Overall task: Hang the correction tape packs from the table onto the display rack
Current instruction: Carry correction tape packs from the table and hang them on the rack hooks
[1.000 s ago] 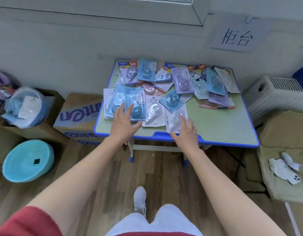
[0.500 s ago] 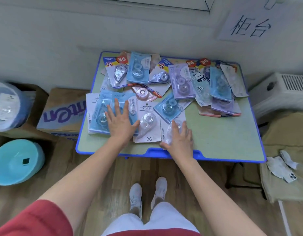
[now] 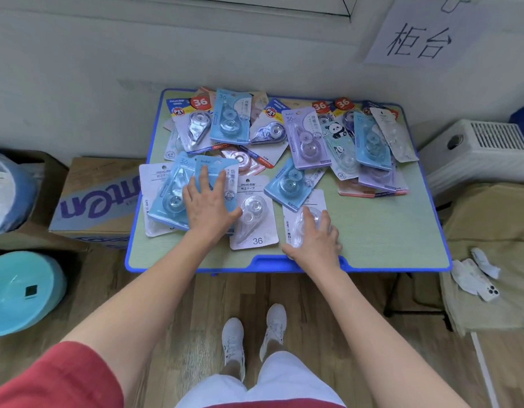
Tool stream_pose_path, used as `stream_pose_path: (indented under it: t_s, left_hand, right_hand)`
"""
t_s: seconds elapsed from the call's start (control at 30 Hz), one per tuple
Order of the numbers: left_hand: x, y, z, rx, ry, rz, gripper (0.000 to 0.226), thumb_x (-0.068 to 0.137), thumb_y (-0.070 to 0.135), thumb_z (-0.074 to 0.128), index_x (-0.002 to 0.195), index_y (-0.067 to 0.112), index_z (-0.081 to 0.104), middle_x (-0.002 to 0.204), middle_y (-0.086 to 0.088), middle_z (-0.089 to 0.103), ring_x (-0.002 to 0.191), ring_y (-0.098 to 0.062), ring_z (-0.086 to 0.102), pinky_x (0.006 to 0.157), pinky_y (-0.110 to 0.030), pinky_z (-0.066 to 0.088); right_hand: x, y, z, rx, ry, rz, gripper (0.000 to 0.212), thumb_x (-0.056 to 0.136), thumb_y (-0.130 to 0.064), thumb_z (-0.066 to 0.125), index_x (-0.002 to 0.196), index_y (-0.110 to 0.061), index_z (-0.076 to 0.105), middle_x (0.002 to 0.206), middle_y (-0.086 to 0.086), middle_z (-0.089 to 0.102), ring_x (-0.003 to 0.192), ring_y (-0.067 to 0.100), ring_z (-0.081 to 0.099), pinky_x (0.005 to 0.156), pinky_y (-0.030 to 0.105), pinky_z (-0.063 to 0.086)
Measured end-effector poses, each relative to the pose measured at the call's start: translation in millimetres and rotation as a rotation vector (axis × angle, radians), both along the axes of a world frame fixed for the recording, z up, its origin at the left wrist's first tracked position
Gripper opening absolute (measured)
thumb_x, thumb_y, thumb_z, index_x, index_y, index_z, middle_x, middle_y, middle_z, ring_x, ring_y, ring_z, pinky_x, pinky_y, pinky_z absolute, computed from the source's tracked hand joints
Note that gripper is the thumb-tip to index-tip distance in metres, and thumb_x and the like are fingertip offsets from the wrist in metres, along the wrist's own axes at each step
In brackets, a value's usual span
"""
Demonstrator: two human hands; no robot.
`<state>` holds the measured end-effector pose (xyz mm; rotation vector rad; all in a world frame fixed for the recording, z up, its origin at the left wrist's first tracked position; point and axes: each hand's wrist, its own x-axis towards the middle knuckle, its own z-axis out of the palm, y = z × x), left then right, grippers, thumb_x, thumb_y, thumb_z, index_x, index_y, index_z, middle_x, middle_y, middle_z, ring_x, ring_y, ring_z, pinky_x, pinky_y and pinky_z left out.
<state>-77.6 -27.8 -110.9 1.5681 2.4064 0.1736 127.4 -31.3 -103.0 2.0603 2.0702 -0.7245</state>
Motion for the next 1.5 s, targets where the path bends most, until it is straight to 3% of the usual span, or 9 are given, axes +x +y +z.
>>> stream_pose_path:
  t_s: [0.23,0.8,1.0,1.17,1.5]
  left_hand:
    - [2,-14,18,0.105,-0.174,-0.023,0.083,0.082,0.045,0.068,0.150,0.028,0.023,0.160,-0.008,0.002,0.145,-0.034,0.004,0.117,-0.046,0.011]
    - [90,-89,38,0.071,-0.098,-0.338,0.081,0.083,0.049,0.062,0.150,0.029,0.022,0.158,-0.010,0.009,0.142,-0.034,0.010,0.116,-0.041,0.012]
    - [165,-160,36,0.027,-0.020,-0.554,0.081,0.084,0.052,0.059,0.150,0.028,0.020,0.158,-0.013,0.010,0.140,-0.038,0.016,0.115,-0.042,0.016]
    - [241,-261,30,0.019,-0.073,-0.741,0.079,0.082,0.046,0.064,0.149,0.024,0.028,0.155,-0.015,0.019,0.134,-0.037,0.025,0.109,-0.039,0.021]
    - [397,-451,15,-0.103,-0.077,-1.186,0.078,0.082,0.044,0.063,0.149,0.028,0.027,0.156,-0.010,0.016,0.136,-0.035,0.019,0.110,-0.039,0.021]
  right_hand:
    - [12,-26,10,-0.024,0.011,-0.116,0.093,0.078,-0.041,0.067,0.150,-0.029,0.009,0.154,0.010,0.002,0.131,0.038,0.023,0.103,0.046,0.031]
    - [76,-146,31,0.121,0.197,-0.395,0.088,0.075,-0.035,0.065,0.147,-0.030,0.015,0.147,0.003,0.011,0.121,0.033,0.027,0.096,0.043,0.036]
    - [142,-266,32,0.209,0.193,-0.559,0.085,0.077,-0.032,0.064,0.148,-0.027,0.017,0.147,0.003,0.011,0.126,0.031,0.024,0.098,0.040,0.032]
    - [197,-395,32,0.256,0.183,-0.751,0.083,0.077,-0.032,0.068,0.147,-0.024,0.023,0.145,0.004,0.017,0.125,0.031,0.027,0.098,0.041,0.036]
    - [283,-625,26,0.322,0.154,-1.204,0.083,0.073,-0.030,0.070,0.144,-0.022,0.029,0.141,0.005,0.023,0.118,0.031,0.032,0.095,0.037,0.037]
